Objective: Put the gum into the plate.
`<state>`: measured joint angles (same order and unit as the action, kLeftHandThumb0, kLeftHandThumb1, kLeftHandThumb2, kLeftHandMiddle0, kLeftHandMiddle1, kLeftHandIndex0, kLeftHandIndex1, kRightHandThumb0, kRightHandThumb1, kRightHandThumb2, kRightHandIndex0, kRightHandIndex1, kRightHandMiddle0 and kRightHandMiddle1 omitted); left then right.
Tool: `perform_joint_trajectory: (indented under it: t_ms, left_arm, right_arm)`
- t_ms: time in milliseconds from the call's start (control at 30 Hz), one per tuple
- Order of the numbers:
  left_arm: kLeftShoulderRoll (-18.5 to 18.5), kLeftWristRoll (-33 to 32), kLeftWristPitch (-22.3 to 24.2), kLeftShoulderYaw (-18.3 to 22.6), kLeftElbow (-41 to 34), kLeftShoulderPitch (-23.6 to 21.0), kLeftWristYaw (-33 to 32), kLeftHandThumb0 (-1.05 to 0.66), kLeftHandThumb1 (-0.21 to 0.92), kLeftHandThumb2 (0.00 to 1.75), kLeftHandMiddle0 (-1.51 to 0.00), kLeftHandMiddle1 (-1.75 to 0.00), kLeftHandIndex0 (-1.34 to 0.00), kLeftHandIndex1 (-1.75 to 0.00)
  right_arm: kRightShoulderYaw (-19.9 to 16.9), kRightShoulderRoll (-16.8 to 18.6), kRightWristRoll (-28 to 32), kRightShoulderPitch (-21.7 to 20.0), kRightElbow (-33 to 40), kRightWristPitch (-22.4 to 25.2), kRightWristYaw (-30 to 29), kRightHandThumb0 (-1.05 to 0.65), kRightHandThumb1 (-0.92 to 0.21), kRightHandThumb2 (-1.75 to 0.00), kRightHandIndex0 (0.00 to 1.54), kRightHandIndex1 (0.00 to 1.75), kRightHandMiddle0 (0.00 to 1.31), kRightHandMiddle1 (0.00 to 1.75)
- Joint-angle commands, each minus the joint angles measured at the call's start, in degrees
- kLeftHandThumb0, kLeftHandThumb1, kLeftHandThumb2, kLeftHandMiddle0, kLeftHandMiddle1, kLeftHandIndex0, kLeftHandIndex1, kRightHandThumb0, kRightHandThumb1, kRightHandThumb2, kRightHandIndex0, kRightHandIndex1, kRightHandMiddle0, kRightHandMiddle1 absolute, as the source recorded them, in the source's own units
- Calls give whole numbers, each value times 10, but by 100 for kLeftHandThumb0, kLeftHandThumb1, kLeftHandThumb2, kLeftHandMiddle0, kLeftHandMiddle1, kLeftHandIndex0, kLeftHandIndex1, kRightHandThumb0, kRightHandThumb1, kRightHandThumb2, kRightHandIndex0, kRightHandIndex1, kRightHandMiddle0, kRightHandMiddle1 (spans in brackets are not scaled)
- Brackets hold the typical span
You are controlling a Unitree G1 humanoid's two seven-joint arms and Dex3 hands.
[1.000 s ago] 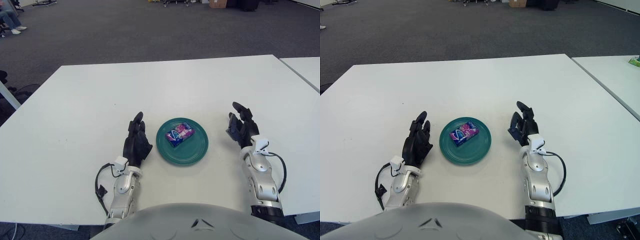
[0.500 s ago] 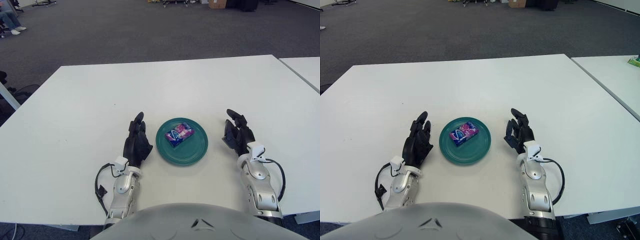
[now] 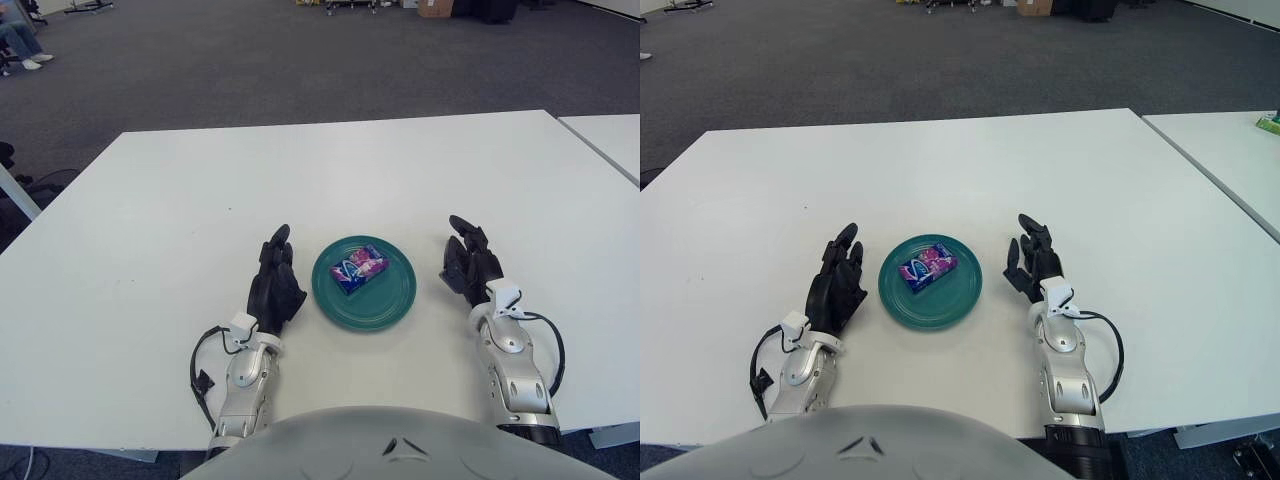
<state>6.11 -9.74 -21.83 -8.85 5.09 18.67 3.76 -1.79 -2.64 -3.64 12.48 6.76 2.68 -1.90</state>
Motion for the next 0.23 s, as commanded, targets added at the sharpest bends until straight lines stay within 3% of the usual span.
perform_joint_trajectory:
  t_ms: [0, 200]
  left_arm:
    - [6, 0, 11, 4, 3, 2, 4, -98, 92, 99, -10, 0, 0, -40]
    - [7, -1, 12, 5, 4, 3, 4, -99, 92, 99, -10, 0, 0, -40]
  right_arm:
    - [5, 5, 0, 7, -20, 9, 0, -63, -92, -96, 25, 1, 0, 49]
    - [5, 8, 1, 9, -24, 6, -1, -64, -92, -95, 26, 1, 0, 49]
